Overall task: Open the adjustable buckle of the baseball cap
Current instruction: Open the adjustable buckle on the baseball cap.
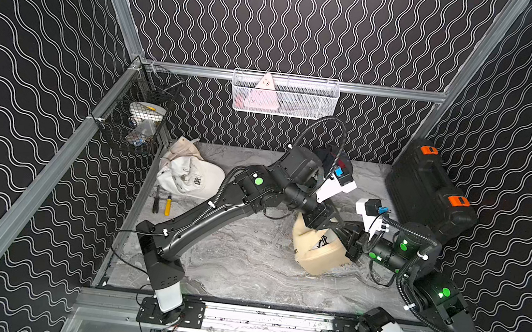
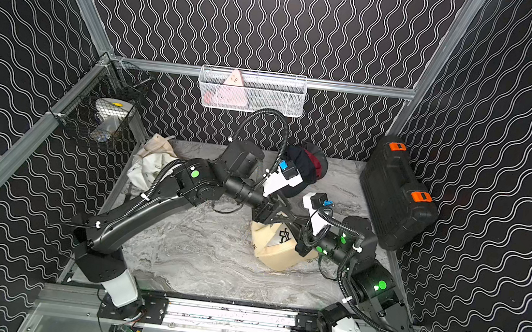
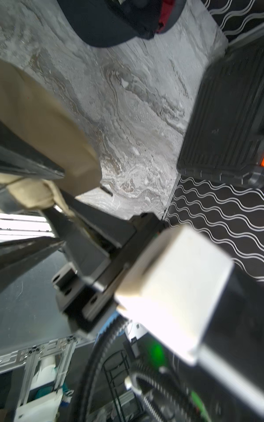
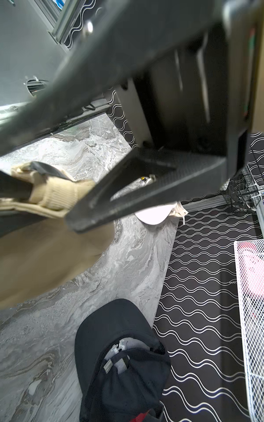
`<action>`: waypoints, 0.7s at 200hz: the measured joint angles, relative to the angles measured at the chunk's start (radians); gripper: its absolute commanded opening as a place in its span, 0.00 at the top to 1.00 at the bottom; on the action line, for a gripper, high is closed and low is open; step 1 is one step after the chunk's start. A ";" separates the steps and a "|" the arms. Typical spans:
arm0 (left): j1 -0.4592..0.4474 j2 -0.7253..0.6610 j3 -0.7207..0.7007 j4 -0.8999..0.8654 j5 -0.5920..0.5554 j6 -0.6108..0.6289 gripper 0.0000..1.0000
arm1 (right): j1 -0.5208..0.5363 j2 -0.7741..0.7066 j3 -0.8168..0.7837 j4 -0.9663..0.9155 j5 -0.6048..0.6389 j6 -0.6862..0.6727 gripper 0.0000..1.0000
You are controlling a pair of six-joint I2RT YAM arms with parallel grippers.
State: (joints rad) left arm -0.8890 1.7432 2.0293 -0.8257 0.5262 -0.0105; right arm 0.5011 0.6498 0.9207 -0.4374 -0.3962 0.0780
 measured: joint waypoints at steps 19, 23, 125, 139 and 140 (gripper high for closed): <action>0.001 0.011 0.015 -0.019 -0.013 0.009 0.47 | 0.000 0.000 0.002 -0.009 0.003 0.000 0.96; 0.001 0.013 0.018 -0.022 -0.016 0.010 0.47 | 0.000 0.000 0.002 -0.010 0.004 0.000 0.96; 0.000 0.029 0.044 -0.050 -0.022 0.034 0.89 | 0.002 -0.006 -0.001 -0.024 0.013 0.000 0.96; 0.000 0.024 0.038 -0.045 -0.022 0.034 0.93 | 0.002 -0.006 -0.001 -0.024 0.013 0.000 0.96; 0.000 0.024 0.037 -0.045 -0.022 0.034 0.93 | 0.002 -0.006 -0.002 -0.024 0.013 0.000 0.96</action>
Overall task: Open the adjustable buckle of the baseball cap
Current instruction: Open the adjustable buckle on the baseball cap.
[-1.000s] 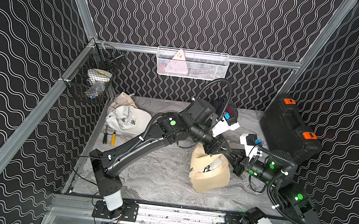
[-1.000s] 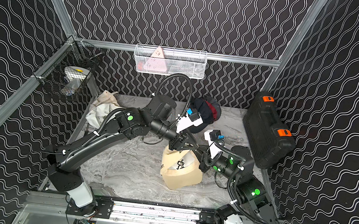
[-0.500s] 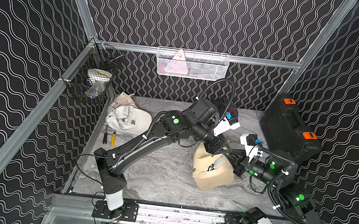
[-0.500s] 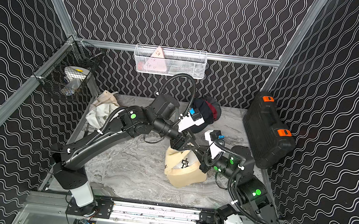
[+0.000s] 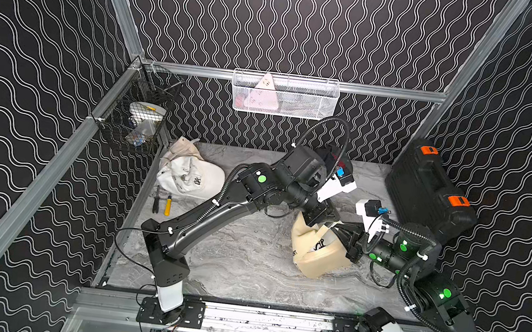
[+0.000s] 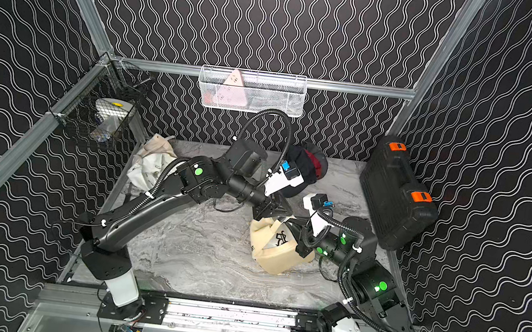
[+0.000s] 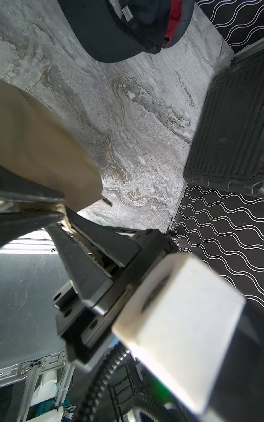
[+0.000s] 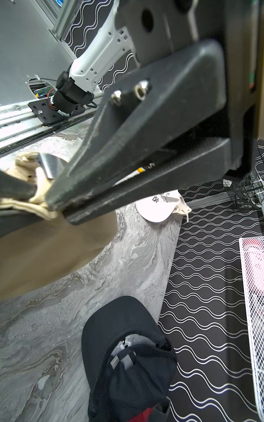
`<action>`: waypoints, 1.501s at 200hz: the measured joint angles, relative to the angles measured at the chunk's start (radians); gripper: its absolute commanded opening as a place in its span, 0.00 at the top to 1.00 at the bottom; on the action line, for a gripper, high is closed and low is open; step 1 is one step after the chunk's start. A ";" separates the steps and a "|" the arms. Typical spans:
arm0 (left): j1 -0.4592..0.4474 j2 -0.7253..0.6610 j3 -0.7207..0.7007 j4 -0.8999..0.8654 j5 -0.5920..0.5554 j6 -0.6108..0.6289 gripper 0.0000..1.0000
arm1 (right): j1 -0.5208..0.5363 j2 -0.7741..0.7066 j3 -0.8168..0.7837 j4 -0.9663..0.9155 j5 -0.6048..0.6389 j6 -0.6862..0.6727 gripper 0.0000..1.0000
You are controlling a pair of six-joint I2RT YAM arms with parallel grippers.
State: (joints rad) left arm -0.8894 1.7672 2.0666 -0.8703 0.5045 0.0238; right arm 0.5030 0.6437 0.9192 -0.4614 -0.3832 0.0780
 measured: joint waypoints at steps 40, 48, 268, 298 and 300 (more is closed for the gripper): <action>-0.001 -0.037 -0.048 0.027 -0.003 0.000 1.00 | 0.001 -0.001 -0.003 0.003 -0.007 0.000 0.95; -0.001 -0.044 -0.055 0.032 -0.004 0.000 1.00 | 0.003 -0.001 -0.003 0.006 -0.008 0.000 0.95; -0.001 -0.193 -0.195 0.143 -0.029 -0.050 1.00 | 0.001 -0.013 -0.034 0.064 0.019 0.016 0.70; -0.001 -0.195 -0.195 0.152 -0.026 -0.051 1.00 | 0.001 -0.029 -0.041 0.064 0.019 0.016 0.59; -0.001 -0.195 -0.195 0.152 -0.026 -0.051 1.00 | 0.001 -0.031 -0.041 0.064 0.019 0.016 0.58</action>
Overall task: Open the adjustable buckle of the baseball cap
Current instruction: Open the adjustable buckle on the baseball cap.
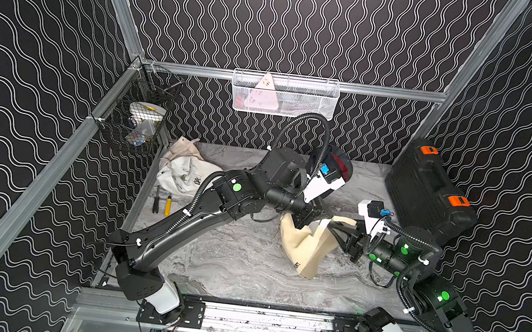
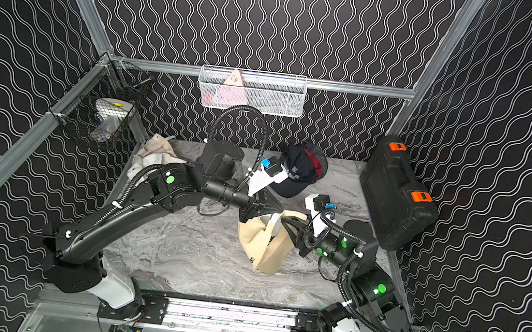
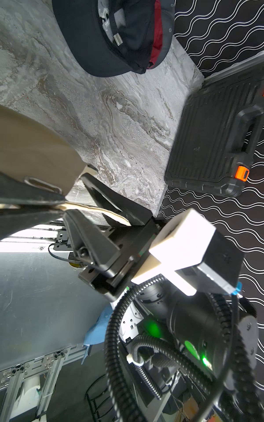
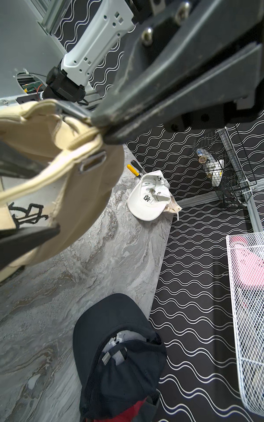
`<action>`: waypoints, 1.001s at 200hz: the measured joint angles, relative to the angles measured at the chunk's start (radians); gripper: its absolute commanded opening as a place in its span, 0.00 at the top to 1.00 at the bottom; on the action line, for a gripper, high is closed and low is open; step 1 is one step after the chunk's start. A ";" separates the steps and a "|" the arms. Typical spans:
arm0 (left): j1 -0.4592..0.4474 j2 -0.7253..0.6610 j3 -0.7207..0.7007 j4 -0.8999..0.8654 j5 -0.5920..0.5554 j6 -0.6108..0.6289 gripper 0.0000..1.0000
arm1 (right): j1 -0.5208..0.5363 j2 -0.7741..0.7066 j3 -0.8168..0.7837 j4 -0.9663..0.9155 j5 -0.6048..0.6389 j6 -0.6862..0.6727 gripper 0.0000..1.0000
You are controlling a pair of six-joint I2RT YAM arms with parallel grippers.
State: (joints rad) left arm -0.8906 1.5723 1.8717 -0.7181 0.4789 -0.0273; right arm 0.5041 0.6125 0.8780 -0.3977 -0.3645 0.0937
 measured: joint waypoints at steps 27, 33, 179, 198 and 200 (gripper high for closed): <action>0.000 0.003 0.004 0.000 0.012 0.000 1.00 | 0.000 -0.003 0.005 -0.001 0.000 -0.002 0.56; 0.000 0.006 0.006 0.000 0.015 0.000 1.00 | 0.000 -0.003 0.009 -0.001 0.000 -0.005 0.56; 0.000 0.033 0.028 0.014 0.072 -0.023 1.00 | 0.000 0.021 0.021 0.036 -0.060 -0.004 0.93; 0.000 0.019 0.013 0.029 0.066 -0.025 1.00 | 0.000 0.013 0.016 0.041 -0.063 0.003 0.96; 0.000 0.018 0.012 0.031 0.066 -0.026 1.00 | 0.000 0.011 0.016 0.042 -0.063 0.003 0.96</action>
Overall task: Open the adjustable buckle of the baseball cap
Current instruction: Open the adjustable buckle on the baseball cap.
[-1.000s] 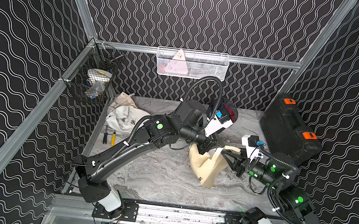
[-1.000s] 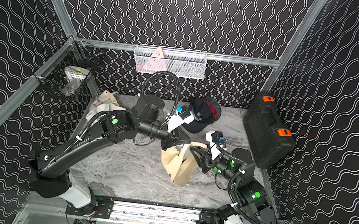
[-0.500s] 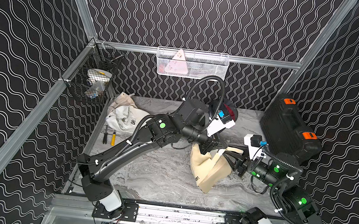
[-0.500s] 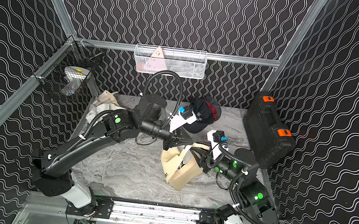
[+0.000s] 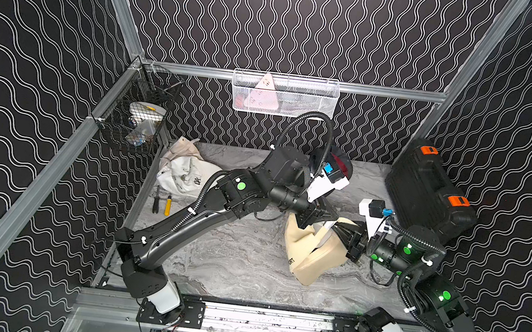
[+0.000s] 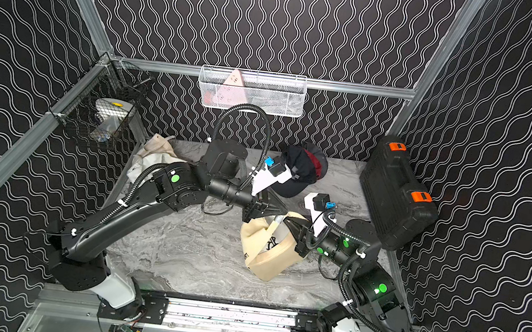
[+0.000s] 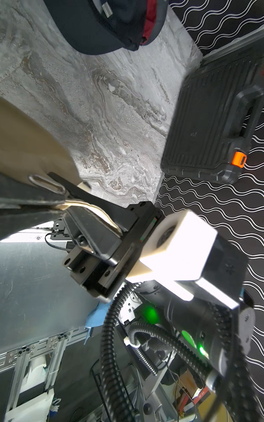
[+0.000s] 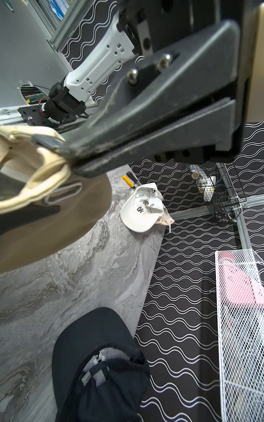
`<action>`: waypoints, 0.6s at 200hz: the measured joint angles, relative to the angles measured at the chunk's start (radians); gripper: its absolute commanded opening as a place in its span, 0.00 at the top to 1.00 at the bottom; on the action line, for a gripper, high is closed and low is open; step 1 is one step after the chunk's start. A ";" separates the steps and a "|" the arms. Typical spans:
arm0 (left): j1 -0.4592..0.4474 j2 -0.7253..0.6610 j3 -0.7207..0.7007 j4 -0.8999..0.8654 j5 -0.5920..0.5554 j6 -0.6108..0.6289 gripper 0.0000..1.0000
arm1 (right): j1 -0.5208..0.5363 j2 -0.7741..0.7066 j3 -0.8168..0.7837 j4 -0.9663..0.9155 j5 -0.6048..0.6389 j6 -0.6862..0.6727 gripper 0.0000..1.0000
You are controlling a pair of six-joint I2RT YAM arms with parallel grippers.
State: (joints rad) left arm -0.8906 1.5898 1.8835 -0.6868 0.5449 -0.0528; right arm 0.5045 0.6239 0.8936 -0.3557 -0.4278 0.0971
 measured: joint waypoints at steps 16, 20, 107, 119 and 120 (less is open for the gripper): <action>0.000 -0.017 -0.019 0.016 -0.009 0.000 1.00 | 0.000 -0.009 -0.007 0.006 0.000 0.008 0.98; 0.000 -0.020 -0.022 0.018 -0.012 0.000 1.00 | 0.001 -0.010 -0.009 0.008 0.000 0.011 0.99; 0.000 -0.089 -0.076 0.050 -0.067 0.000 1.00 | 0.000 0.013 0.000 -0.028 0.074 0.061 1.00; 0.000 -0.093 -0.084 0.051 -0.069 0.000 1.00 | 0.000 0.010 0.001 -0.028 0.076 0.067 1.00; 0.000 -0.093 -0.084 0.051 -0.069 0.000 1.00 | 0.000 0.010 0.001 -0.029 0.076 0.067 1.00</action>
State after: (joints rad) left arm -0.8906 1.4963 1.7992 -0.6353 0.4755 -0.0528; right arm 0.5049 0.6342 0.8948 -0.3843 -0.3523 0.1642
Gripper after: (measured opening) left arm 0.068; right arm 0.065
